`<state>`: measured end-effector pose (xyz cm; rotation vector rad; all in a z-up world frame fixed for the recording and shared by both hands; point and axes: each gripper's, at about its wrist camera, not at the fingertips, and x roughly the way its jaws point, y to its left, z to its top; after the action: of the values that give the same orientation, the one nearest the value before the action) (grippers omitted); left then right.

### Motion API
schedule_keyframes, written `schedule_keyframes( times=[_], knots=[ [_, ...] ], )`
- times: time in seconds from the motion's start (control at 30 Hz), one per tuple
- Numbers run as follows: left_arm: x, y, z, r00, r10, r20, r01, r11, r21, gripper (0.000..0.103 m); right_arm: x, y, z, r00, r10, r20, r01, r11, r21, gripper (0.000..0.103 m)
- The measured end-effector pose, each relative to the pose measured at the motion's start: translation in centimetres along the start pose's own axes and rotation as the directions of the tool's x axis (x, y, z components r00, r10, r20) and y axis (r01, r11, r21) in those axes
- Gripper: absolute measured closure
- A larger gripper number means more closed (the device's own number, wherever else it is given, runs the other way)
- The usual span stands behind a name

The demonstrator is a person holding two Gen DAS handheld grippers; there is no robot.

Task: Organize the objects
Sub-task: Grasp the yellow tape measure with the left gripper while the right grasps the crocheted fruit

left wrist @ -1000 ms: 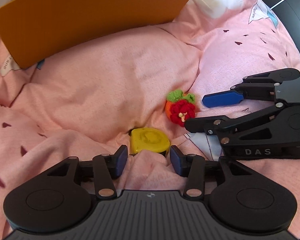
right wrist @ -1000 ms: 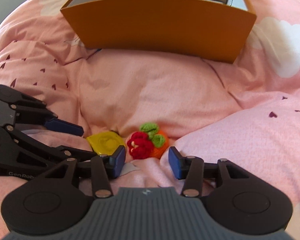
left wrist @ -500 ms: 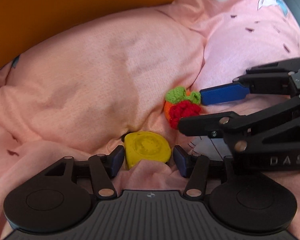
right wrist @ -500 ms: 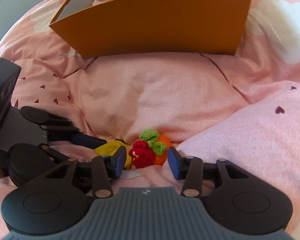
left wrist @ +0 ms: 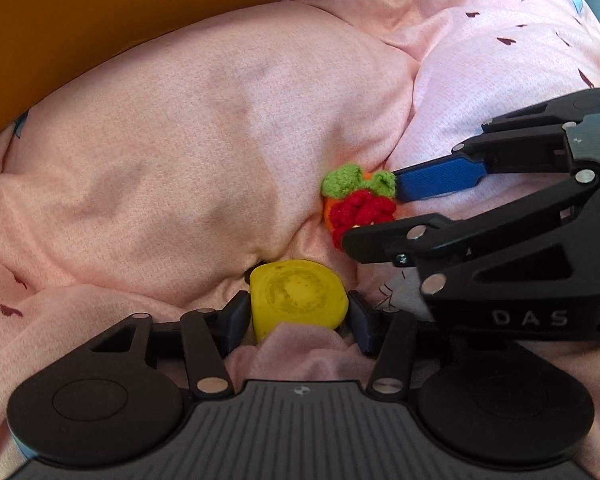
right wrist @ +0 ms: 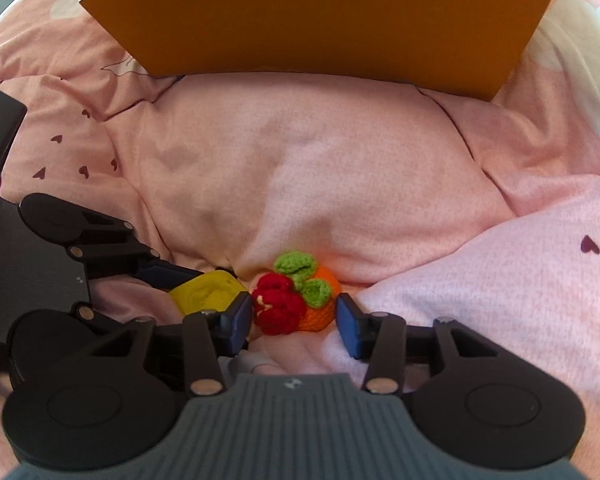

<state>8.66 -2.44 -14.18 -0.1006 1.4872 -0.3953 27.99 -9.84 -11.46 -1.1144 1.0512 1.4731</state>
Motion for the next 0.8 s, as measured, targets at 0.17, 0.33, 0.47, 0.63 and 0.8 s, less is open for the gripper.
schedule_keyframes(
  times=[0.17, 0.33, 0.47, 0.63, 0.8],
  knots=[
    [-1.1, 0.4, -0.5, 0.999, -0.012, 0.038, 0.013, 1.000, -0.024, 0.044, -1.1, -0.1, -0.3, 0.999, 0.010, 0.040, -0.010, 1.000, 0.013, 0.064],
    [-2.6, 0.9, -1.0, 0.995, 0.003, 0.100, 0.003, 0.998, -0.057, 0.045, -2.1, -0.3, -0.3, 0.997, 0.023, 0.077, -0.025, 0.999, 0.025, 0.081],
    [-4.2, 1.8, -1.1, 0.989, 0.007, 0.147, 0.007, 0.995, -0.096, 0.044, -2.1, -0.2, 0.0, 0.997, 0.023, 0.071, -0.024, 1.000, 0.013, 0.079],
    [-5.9, 2.9, -1.1, 0.977, 0.017, 0.213, 0.015, 0.989, -0.146, 0.045, -2.2, 0.0, 0.3, 0.998, 0.020, 0.063, -0.019, 1.000, -0.010, 0.070],
    [-7.2, 3.5, -0.6, 0.960, 0.051, 0.276, -0.001, 0.984, -0.178, 0.045, -1.5, 0.5, 0.7, 1.000, -0.006, 0.030, 0.008, 0.998, -0.057, 0.060]
  ],
)
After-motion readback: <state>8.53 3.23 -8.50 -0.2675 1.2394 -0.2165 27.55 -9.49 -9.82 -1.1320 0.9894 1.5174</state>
